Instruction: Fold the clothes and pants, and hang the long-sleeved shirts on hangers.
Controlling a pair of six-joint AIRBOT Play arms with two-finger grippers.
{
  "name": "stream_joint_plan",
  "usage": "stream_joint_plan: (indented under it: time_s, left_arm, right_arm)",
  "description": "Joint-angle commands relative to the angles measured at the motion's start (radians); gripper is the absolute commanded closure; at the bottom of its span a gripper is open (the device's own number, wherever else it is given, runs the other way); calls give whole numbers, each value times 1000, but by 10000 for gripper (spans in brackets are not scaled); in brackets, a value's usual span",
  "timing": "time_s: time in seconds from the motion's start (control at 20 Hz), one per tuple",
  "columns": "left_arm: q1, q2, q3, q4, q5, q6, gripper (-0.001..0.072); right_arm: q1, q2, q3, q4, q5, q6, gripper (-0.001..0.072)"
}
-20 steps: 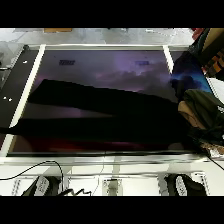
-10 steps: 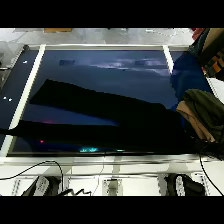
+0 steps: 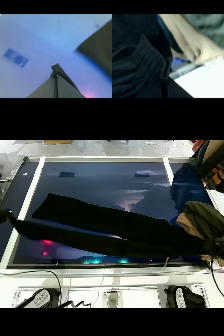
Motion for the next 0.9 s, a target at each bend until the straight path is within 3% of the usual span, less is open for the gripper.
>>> stream_joint_plan:
  time_s: [0.0, 0.15, 0.3, 0.55, 0.85]
  left_arm:
    - [-151, -203, 219, 39, 1, -101, 702]
    - [-235, -367, 414, 108, 1, -170, 702]
    - [-263, -492, 553, 133, 1, -247, 702]
    - [-297, -625, 615, 142, 57, -246, 700]
    - [-334, -666, 615, 139, 204, -246, 698]
  right_arm:
    - [0, -123, 8, 54, -213, 63, 684]
    - [0, -270, 8, 162, -475, 87, 684]
    - [0, -438, 8, 216, -628, 150, 685]
    - [0, -658, 8, 390, -837, 186, 683]
    - [30, -703, 9, 481, -1001, 184, 683]
